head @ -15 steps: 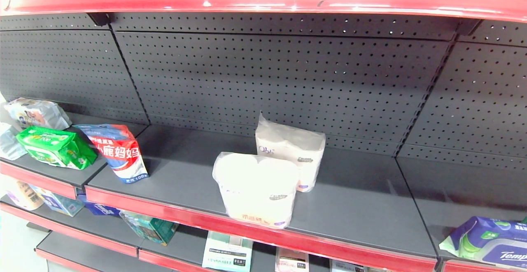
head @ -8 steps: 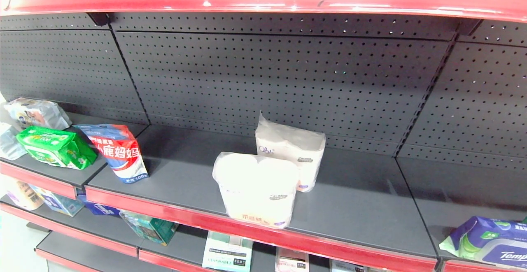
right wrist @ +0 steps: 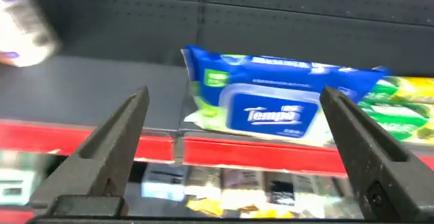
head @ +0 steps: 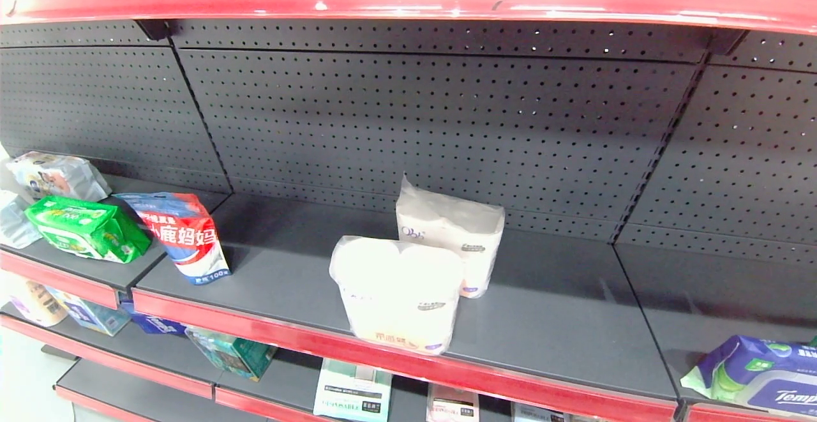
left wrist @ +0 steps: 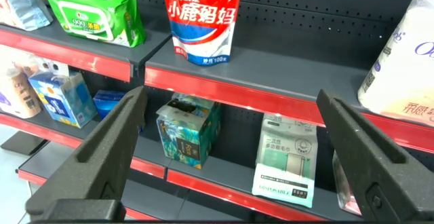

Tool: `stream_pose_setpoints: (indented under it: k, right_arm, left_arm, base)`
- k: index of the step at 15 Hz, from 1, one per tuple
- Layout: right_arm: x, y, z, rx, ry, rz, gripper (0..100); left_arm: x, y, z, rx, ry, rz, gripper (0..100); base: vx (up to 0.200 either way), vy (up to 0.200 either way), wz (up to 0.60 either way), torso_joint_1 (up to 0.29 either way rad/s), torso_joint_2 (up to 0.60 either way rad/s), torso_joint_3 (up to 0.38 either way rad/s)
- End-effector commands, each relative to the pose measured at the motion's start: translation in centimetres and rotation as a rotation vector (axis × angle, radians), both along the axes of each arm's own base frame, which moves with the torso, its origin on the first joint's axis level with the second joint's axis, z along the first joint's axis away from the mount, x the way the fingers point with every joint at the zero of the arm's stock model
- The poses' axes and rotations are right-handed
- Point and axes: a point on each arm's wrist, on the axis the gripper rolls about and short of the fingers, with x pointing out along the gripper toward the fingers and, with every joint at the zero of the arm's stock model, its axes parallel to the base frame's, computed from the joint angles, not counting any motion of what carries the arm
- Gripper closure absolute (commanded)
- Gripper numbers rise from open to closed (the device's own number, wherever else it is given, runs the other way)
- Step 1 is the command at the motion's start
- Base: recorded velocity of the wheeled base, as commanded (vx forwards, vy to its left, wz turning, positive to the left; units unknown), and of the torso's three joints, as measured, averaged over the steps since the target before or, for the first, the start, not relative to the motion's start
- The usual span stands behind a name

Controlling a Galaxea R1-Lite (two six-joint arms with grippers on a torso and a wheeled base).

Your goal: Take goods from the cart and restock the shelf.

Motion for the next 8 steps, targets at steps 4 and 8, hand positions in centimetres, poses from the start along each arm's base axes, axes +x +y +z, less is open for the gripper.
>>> stream_pose_setpoints:
  k: [4,8]
  right_arm:
    - [-0.02,-0.09,-0.03,0.016,0.002,0.064,0]
    - [-0.67,-0.36,-0.22,0.008,-0.066,0.185,0]
  left_arm:
    - [0.00,0.00,0.01,-0.001,-0.001,0.001,0]
    - [0.00,0.00,-0.01,-0.001,0.000,0.001,0]
  base:
    - [0.000,0.000,0.00,0.000,0.00,0.000]
    - [0.000,0.000,0.00,0.000,0.00,0.000]
